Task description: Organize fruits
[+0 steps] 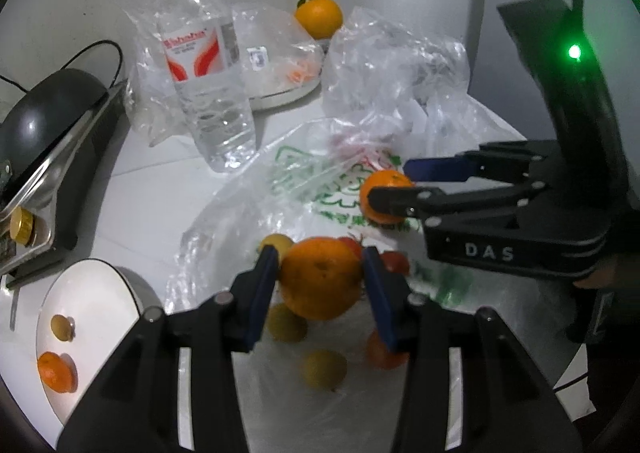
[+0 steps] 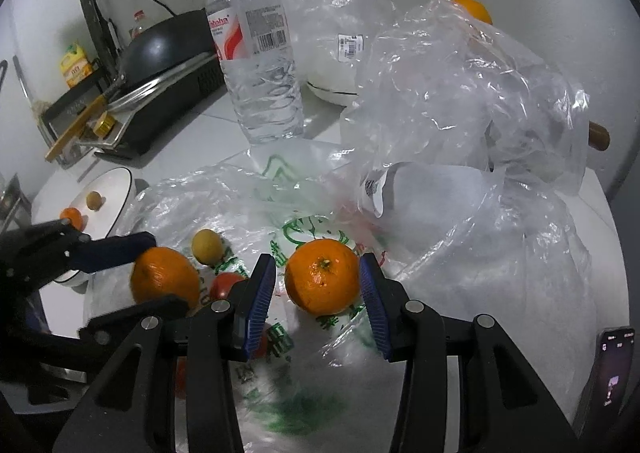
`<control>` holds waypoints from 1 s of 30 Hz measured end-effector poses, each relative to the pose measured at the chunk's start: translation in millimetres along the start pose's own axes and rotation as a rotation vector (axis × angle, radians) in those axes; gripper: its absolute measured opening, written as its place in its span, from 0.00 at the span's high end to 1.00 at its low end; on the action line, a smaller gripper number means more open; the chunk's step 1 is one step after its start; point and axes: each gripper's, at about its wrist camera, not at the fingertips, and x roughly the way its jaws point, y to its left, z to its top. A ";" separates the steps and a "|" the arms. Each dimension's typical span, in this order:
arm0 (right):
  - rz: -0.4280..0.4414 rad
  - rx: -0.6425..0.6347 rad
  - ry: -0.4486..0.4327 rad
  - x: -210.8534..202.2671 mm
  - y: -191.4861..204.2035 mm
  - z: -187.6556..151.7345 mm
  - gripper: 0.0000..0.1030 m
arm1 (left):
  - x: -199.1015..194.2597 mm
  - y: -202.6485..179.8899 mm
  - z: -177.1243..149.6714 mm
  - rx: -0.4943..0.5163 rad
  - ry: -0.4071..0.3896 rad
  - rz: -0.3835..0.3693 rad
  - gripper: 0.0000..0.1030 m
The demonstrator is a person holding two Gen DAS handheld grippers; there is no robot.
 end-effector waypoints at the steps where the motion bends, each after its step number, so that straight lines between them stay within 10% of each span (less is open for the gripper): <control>1: -0.007 -0.001 0.001 1.0 -0.3 0.5 0.56 | -0.9 1.4 0.0 0.000 -0.003 -0.002 0.57; 30: -0.070 -0.031 -0.032 -25.9 20.2 -2.3 0.57 | -43.5 1.9 -9.7 0.006 -0.094 -0.001 0.57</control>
